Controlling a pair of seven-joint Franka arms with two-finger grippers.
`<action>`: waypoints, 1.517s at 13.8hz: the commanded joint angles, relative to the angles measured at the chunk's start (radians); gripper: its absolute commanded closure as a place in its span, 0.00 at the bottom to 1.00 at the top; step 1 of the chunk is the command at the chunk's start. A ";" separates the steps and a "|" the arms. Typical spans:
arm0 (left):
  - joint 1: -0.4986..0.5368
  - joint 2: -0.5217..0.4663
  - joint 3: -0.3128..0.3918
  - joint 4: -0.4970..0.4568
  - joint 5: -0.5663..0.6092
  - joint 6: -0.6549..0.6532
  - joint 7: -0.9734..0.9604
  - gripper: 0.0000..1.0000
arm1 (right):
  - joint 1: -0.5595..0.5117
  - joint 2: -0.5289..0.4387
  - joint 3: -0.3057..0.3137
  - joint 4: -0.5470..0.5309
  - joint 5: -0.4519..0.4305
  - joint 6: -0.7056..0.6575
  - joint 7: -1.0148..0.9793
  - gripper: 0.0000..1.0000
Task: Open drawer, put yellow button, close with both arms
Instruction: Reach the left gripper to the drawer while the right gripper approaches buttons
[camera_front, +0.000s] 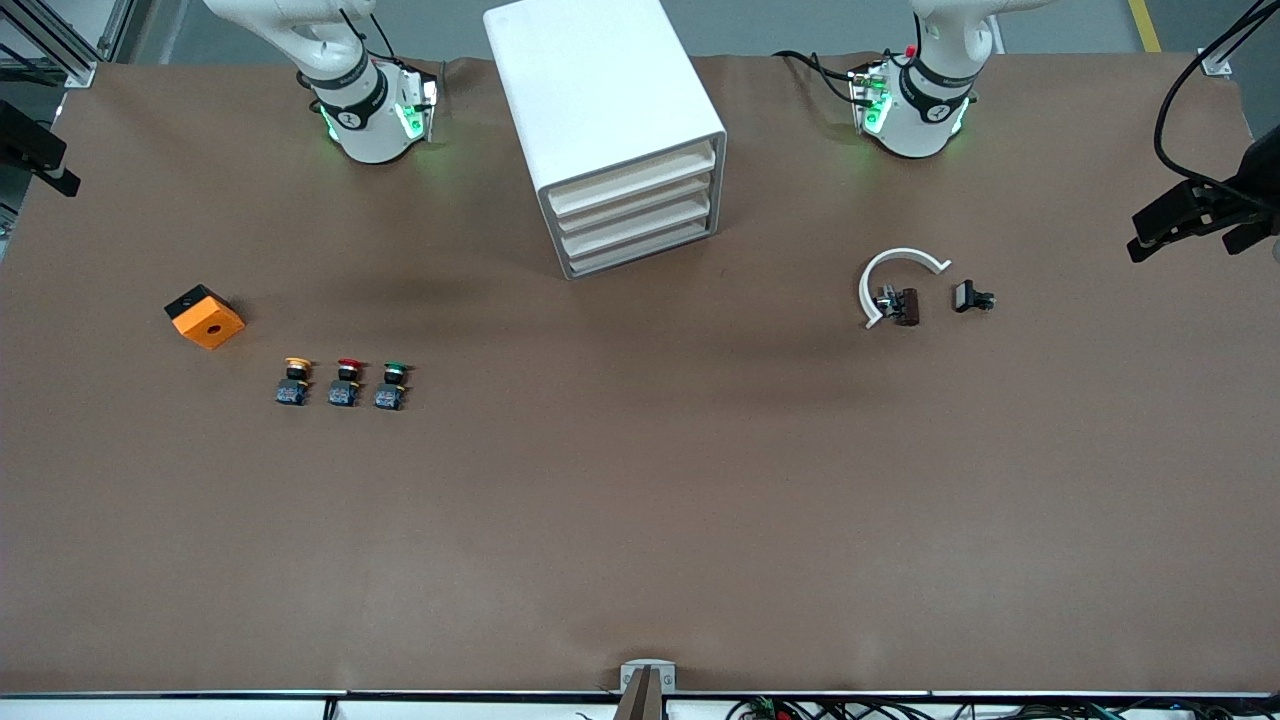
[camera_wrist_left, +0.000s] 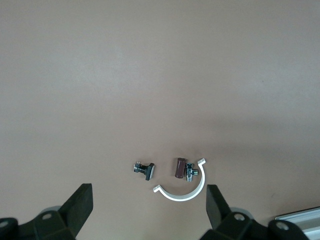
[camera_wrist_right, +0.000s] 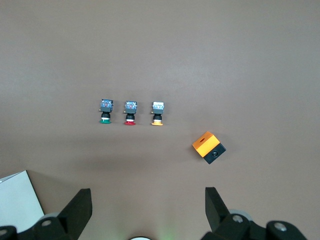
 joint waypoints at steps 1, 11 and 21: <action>0.003 0.007 -0.010 0.016 0.002 -0.017 -0.001 0.00 | -0.012 -0.010 0.007 0.002 -0.003 -0.007 0.008 0.00; -0.052 0.169 -0.087 0.016 -0.010 0.023 -0.164 0.00 | -0.012 -0.010 0.007 0.002 -0.003 -0.003 0.010 0.00; -0.207 0.393 -0.098 0.138 -0.114 0.031 -0.646 0.00 | -0.041 0.042 0.002 0.017 0.002 0.008 -0.001 0.00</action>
